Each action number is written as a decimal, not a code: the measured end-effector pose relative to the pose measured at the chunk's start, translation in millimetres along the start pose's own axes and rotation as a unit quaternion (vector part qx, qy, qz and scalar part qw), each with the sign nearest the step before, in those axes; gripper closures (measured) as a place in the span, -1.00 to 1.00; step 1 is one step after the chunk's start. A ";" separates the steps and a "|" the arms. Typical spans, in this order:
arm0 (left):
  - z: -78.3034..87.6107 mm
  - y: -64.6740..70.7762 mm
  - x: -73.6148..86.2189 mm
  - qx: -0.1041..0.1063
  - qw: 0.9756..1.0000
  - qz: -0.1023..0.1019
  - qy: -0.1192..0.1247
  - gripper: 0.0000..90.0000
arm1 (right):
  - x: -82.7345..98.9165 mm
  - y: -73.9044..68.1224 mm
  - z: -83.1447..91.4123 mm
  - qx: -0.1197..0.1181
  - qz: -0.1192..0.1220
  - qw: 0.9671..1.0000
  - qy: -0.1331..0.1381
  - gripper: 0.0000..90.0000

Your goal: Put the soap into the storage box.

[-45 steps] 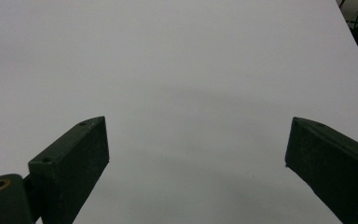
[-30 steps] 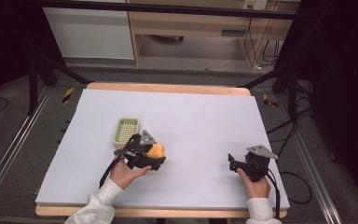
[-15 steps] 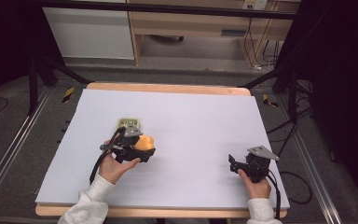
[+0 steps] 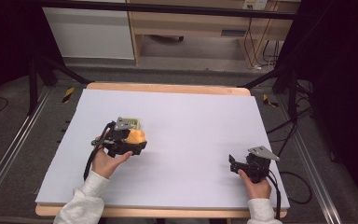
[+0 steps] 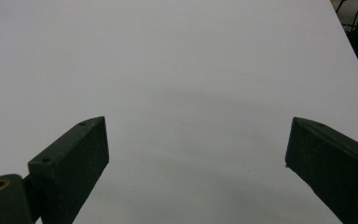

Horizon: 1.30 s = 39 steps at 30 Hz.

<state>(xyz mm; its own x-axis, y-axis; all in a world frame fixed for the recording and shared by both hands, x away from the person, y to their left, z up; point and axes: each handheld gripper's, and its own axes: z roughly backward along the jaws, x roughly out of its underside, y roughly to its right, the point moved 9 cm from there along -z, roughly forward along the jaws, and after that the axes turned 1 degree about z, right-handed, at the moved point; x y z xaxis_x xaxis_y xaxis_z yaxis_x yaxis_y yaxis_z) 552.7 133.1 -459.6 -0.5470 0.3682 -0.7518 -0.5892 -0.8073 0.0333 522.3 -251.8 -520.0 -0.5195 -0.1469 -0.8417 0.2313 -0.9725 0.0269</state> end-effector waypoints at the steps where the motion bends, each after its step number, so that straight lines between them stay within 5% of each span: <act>1: 0.8 -3.7 0.2 -0.006 1.000 0.002 0.001 -0.44 | 0.2 0.2 -0.5 0.001 0.000 1.000 0.000 -0.86; 20: 3.2 -39.9 -4.0 -0.048 0.998 0.030 0.004 -0.44 | -0.3 -2.0 -0.9 -0.002 0.004 1.000 -0.001 -0.86; 39: -11.8 -63.7 0.9 -0.063 0.997 0.051 -0.012 -0.44 | -0.2 -2.4 -2.4 -0.002 0.005 1.000 -0.002 -0.86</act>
<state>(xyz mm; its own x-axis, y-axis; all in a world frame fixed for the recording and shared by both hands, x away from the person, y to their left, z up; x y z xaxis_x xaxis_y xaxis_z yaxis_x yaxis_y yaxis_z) 596.7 179.4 -470.3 -0.6158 0.2912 -0.7322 -0.4512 -0.8921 0.0247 523.8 -249.0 -521.2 -0.5212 -0.1570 -0.8389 0.2403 -0.9702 0.0323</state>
